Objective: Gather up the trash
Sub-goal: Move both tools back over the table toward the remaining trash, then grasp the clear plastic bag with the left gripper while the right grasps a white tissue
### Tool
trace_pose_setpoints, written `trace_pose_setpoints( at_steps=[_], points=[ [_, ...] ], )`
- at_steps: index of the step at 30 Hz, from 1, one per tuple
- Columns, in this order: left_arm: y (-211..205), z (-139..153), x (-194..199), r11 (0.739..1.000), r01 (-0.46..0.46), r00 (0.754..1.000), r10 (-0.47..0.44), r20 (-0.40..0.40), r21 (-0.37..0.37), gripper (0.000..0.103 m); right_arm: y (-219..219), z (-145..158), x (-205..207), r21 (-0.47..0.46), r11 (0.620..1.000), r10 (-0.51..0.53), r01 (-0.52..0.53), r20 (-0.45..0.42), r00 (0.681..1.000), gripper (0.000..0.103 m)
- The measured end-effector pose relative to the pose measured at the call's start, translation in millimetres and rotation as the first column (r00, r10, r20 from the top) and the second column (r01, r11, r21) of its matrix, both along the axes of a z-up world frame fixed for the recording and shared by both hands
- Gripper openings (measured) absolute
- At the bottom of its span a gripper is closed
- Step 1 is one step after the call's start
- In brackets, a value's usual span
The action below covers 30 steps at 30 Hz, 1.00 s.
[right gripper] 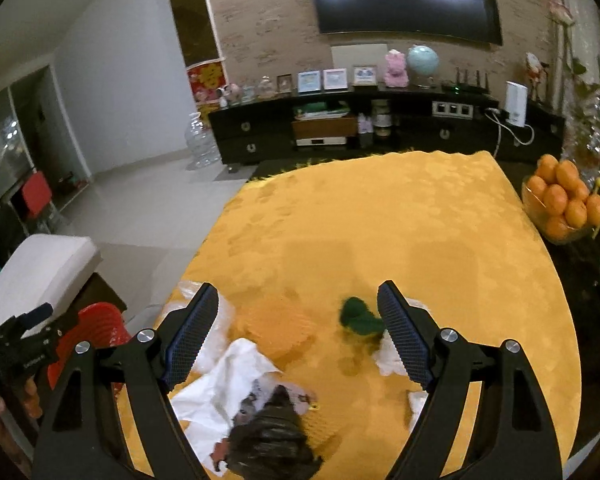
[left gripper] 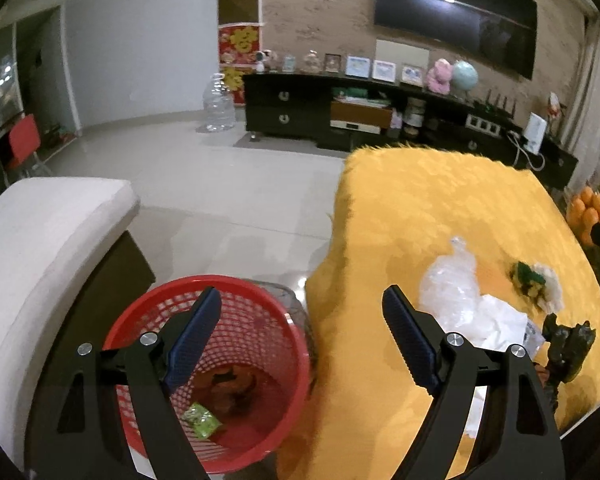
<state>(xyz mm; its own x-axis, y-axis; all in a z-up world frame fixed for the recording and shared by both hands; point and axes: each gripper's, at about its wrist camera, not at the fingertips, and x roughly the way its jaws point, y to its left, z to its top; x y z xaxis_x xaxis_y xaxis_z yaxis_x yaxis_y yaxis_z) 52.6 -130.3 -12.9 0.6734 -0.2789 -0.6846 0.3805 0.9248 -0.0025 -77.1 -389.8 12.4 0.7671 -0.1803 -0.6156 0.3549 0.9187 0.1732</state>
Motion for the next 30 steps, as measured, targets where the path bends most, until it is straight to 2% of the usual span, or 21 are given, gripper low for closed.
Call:
trace_pose_setpoints(
  at_steps=[7, 13, 24, 27, 28, 29, 30],
  points=[
    [-46, -7, -6, 0.994, 0.111, 0.993, -0.111, -0.03, 0.017, 0.08, -18, -4, -13, 0.021, 0.999, -0.043, 0.043, -0.001, 0.999, 0.079],
    [-97, -23, -1, 0.972, 0.229, 0.971, -0.224, -0.082, 0.059, 0.08, -36, -8, -23, 0.046, 0.996, -0.079, 0.079, -0.006, 0.997, 0.079],
    [-147, -66, 10, 0.946, 0.32, 0.93, -0.303, -0.21, 0.052, 0.08, -67, -19, -38, 0.105, 0.982, -0.156, 0.158, -0.022, 0.987, 0.08],
    [-155, -78, 10, 0.939, 0.333, 0.922, -0.305, -0.239, 0.087, 0.079, -72, -24, -38, 0.111, 0.979, -0.166, 0.169, -0.036, 0.985, 0.08],
    [-156, -82, 12, 0.94, 0.33, 0.921, -0.301, -0.247, 0.086, 0.076, -74, -26, -38, 0.113, 0.979, -0.169, 0.172, -0.043, 0.985, 0.08],
    [-156, -85, 13, 0.941, 0.329, 0.919, -0.3, -0.258, 0.079, 0.068, -75, -27, -38, 0.113, 0.978, -0.17, 0.174, -0.046, 0.984, 0.08],
    [-156, -87, 12, 0.941, 0.331, 0.915, -0.302, -0.267, 0.072, 0.066, -76, -30, -37, 0.112, 0.978, -0.173, 0.178, -0.054, 0.983, 0.08]
  ],
)
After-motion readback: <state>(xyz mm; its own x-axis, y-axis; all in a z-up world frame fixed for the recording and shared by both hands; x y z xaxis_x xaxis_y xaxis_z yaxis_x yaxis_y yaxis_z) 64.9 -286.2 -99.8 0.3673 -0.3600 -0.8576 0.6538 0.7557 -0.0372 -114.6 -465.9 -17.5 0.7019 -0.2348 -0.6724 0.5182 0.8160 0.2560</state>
